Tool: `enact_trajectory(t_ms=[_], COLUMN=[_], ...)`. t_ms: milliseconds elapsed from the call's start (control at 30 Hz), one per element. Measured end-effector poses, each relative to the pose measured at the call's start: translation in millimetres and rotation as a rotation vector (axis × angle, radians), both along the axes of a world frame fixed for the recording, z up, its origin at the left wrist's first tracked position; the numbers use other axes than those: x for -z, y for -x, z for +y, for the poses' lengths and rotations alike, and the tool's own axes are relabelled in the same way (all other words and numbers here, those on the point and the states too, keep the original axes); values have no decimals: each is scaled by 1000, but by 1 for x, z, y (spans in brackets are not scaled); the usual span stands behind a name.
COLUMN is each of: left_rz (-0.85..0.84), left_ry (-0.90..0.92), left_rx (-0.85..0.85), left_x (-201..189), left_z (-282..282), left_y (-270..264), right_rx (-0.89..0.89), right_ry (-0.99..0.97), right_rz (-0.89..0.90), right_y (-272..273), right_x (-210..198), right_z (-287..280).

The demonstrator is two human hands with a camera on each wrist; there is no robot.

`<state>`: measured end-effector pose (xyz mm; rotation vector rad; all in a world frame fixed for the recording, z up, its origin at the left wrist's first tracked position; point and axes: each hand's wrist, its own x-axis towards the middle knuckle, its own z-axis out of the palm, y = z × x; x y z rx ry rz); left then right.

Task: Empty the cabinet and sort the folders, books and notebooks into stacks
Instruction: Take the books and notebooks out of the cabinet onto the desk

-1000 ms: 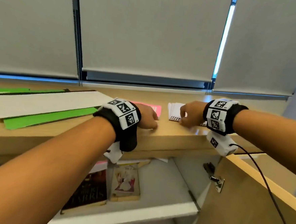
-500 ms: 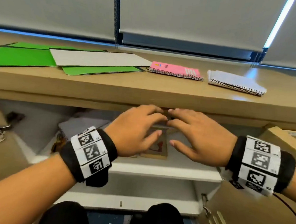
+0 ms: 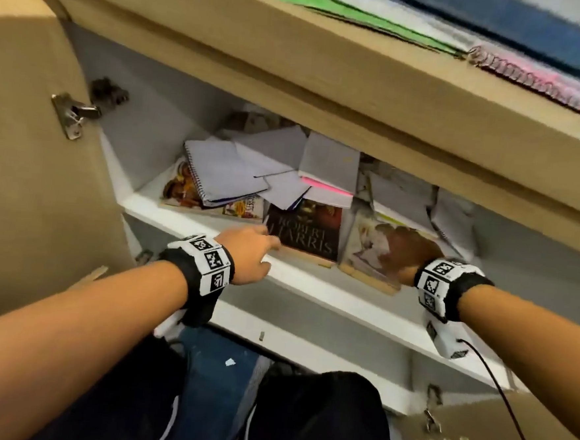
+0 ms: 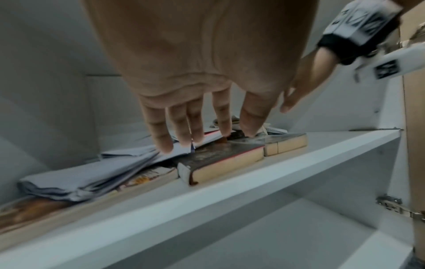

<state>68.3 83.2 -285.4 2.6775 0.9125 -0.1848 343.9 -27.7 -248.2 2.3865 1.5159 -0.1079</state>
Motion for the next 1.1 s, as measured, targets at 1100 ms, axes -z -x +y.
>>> enact_trajectory(t_ms=[1100], left_rz=[-184], left_ry=[36], left_rx=[-10], left_x=[3], left_z=[2], left_y=[-80], right_rx=[-229], right_ry=[56], right_rz=[-440], right_y=[13], right_x=[17], right_z=[23])
